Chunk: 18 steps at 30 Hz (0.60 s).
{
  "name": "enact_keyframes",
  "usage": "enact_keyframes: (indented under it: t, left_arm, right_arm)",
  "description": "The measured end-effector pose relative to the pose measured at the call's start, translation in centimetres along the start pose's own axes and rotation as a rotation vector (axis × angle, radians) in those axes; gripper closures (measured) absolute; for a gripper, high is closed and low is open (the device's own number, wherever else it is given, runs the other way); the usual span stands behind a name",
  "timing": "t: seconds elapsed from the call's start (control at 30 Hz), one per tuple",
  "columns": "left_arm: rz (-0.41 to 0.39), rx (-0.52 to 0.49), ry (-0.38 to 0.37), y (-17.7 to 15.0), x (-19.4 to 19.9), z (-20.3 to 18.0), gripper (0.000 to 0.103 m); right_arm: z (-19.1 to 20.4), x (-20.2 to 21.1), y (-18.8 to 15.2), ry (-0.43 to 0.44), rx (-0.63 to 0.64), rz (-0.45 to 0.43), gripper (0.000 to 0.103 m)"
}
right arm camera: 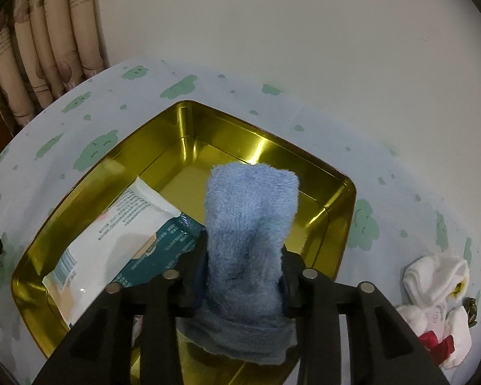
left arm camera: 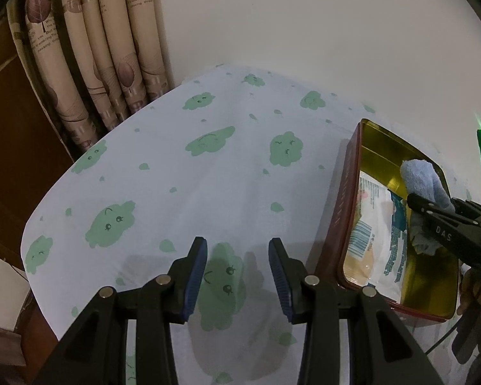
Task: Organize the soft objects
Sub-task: 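Carry the blue towel into the tin and release it with the right tool, then grasp the orange rubber toy with the right tool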
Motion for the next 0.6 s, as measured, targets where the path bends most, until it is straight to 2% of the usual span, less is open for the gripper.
enact_keyframes:
  t: [0.03, 0.1, 0.13, 0.43, 0.6]
  left_arm:
    - [0.004, 0.000, -0.003, 0.0, -0.1, 0.0, 0.062]
    - [0.011, 0.008, -0.011, -0.1, -0.1, -0.1, 0.062]
    - [0.012, 0.010, -0.018, -0.1, -0.1, -0.2, 0.062]
    - [0.010, 0.018, -0.036, -0.2, 0.1, -0.2, 0.062]
    - [0.007, 0.008, -0.033, -0.3, 0.2, -0.5, 0.062]
  right_arm:
    - [0.0, 0.1, 0.0, -0.002, -0.002, -0.003, 0.058]
    - [0.1, 0.4, 0.1, -0.003, 0.004, -0.019, 0.043]
    - [0.2, 0.7, 0.1, -0.005, 0.009, -0.028, 0.041]
    - [-0.3, 5.8, 0.2, 0.014, 0.020, -0.115, 0.036]
    - [-2.5, 10.2, -1.7, 0.058, 0.025, -0.146, 0.036]
Point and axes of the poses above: each gripper's, at about its wrist camera, not at the fingertips, and x roughly against the way its jaws point, z to its left, y to its top, the point moved 6 cm from there along -x, roughly the way its jaws point, and after that the axes turned 6 degrees about x, right-handed, at the moved point
